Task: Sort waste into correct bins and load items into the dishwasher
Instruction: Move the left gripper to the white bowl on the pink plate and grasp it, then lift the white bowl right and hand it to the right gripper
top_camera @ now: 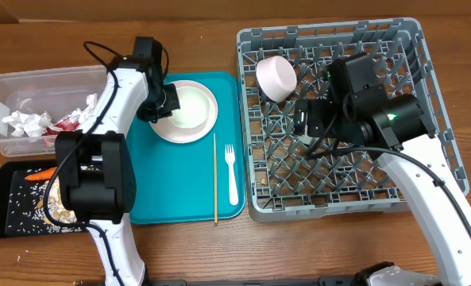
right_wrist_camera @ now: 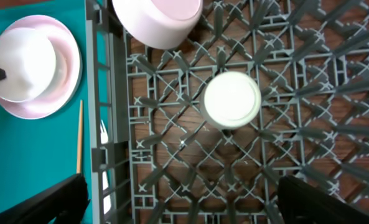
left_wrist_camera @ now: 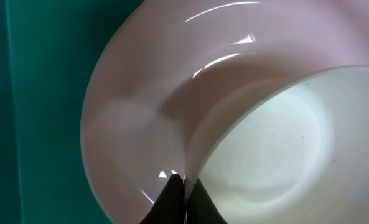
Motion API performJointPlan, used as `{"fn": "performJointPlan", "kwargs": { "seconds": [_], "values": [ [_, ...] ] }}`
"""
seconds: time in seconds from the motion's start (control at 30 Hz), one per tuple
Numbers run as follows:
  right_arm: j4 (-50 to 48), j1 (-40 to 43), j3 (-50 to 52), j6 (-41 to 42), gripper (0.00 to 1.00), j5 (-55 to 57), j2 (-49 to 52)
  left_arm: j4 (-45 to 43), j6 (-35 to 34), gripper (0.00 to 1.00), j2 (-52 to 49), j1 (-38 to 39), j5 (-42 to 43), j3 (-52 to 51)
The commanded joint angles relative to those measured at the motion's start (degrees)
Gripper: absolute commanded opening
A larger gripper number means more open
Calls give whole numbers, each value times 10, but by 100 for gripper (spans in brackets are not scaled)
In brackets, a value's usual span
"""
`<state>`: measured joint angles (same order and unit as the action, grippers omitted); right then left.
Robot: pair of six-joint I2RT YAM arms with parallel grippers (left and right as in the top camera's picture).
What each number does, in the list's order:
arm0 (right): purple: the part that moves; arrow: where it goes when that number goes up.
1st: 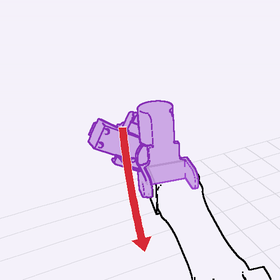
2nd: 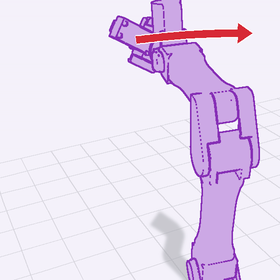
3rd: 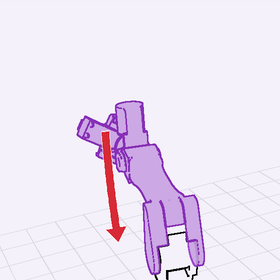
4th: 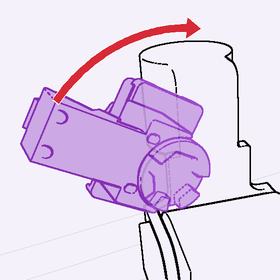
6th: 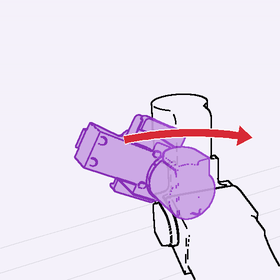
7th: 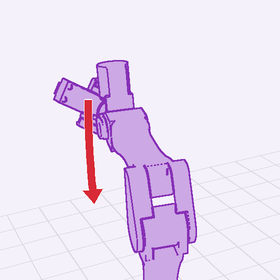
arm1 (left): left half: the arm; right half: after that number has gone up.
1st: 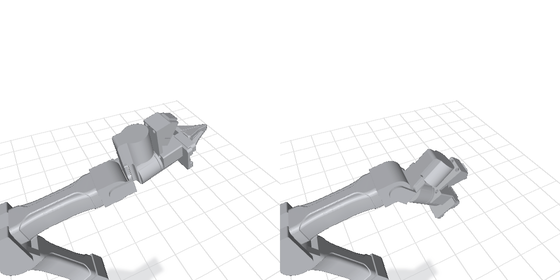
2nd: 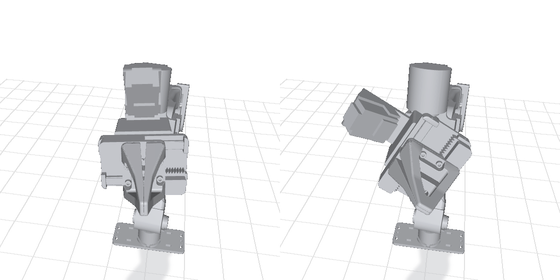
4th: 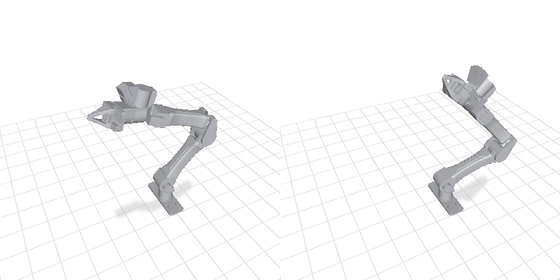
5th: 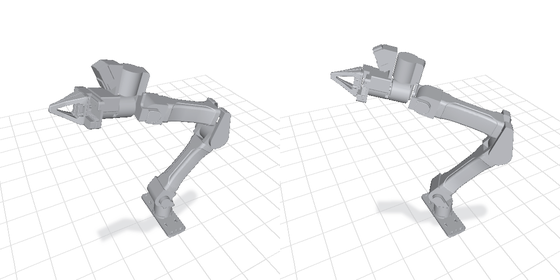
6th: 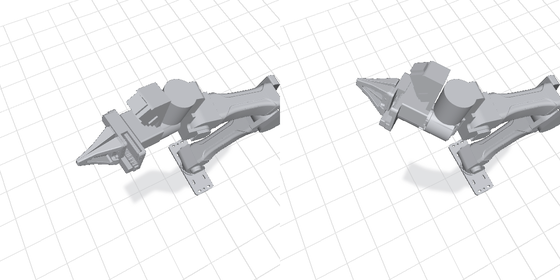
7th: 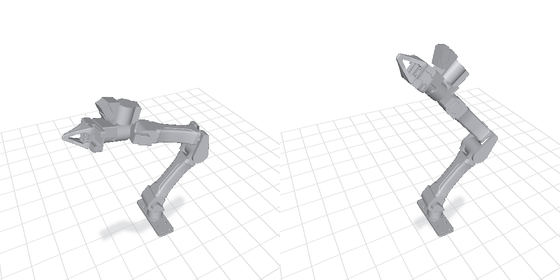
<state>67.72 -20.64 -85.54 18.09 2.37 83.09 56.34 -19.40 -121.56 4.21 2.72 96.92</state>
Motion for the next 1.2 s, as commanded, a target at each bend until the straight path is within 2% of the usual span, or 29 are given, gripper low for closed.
{"fn": "performJointPlan", "kwargs": {
  "seconds": [0.0,0.27,0.53,0.7,0.93,1.0,1.17],
  "values": [
    [-4,1,-3,1,100,1,-7,44,-3,4,-1,-5,-6,83],
    [-3,1,-3,1,99,-18,-7,232,-3,4,-1,9,-1,268],
    [-25,1,-3,1,86,-146,-4,353,9,4,-1,70,17,294],
    [-25,1,-3,1,83,-174,17,359,46,4,-1,113,97,296],
    [-38,1,-3,0,82,-207,51,346,46,4,1,153,100,297],
    [-49,1,-3,1,77,-210,57,336,46,4,6,161,100,297],
    [-79,1,-3,1,71,-224,67,312,43,4,35,182,100,297]
  ]
}}
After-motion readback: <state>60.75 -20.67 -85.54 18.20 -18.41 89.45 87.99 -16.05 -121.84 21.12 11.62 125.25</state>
